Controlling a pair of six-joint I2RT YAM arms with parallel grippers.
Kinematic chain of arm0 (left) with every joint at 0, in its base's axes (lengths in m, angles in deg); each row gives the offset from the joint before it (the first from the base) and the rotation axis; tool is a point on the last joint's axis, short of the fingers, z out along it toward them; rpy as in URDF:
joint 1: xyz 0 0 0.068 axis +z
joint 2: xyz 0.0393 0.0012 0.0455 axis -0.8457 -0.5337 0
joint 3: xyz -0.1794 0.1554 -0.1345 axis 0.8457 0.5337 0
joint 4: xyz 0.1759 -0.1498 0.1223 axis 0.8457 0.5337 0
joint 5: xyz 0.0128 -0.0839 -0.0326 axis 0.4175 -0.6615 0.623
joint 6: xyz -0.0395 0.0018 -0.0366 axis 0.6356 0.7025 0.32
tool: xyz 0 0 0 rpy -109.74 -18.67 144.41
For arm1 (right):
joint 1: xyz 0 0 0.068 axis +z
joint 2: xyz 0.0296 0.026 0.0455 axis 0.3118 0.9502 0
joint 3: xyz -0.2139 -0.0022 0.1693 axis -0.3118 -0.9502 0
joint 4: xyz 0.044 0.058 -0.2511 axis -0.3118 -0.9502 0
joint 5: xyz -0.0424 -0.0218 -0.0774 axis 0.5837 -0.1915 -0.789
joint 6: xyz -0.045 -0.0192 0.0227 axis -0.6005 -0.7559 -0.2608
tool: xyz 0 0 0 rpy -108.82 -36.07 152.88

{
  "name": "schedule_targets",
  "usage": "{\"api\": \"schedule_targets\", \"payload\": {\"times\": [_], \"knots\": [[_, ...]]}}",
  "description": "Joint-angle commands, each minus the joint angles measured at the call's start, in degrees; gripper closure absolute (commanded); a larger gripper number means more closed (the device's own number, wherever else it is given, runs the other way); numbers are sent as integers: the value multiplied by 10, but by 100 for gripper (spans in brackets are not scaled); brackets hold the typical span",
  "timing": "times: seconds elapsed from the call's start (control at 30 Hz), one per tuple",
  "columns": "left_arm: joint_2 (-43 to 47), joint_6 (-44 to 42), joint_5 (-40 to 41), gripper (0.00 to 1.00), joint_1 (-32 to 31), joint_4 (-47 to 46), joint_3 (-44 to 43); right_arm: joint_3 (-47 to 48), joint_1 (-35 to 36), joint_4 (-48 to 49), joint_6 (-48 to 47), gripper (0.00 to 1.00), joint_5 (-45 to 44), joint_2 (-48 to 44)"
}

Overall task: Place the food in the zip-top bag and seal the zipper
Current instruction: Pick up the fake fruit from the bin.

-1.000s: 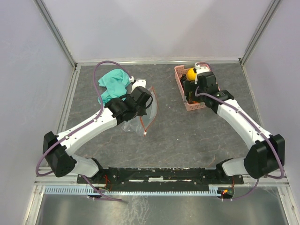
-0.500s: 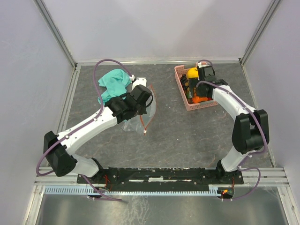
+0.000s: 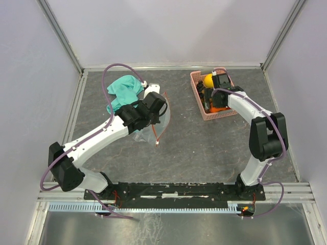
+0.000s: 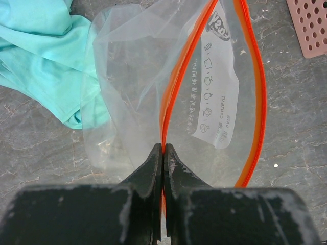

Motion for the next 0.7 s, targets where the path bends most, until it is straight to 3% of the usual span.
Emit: {"api": "schedule_targets", "payload": {"times": [0.0,0.17,0.4,0.67], "knots": [[-2,-11,7,97,2,-12,-22,20,-1,9,-11,3,-6,16],[-2,-11,4,97,2,-13,-22,18,0,14,-7,8,8,9],[-4,-11,-2,97,2,-14,-21,20,0,14,-2,0,11,22],[-8,-14,-7,97,2,-20,-25,28,-2,21,-13,1,9,40]]}}
